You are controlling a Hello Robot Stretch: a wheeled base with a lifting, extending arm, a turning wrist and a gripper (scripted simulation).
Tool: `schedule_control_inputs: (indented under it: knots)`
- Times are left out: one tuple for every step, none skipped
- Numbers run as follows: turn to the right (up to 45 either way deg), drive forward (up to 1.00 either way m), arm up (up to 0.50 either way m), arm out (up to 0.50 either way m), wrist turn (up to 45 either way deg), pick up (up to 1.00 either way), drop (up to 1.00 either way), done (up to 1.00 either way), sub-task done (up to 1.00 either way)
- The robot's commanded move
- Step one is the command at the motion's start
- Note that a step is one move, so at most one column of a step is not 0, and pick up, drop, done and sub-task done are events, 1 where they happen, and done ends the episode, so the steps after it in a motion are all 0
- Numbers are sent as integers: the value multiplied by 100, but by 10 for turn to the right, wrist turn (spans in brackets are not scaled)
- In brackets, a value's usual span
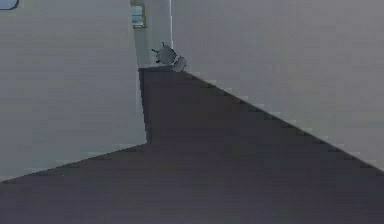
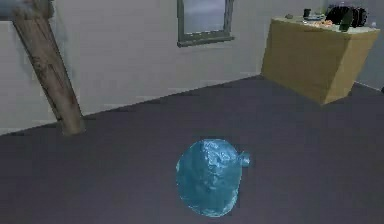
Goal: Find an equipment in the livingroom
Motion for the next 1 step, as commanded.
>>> schedule_control_inputs:
  knots:
    - [0, 100, 0, 0, 0, 0, 0, 0, 0]
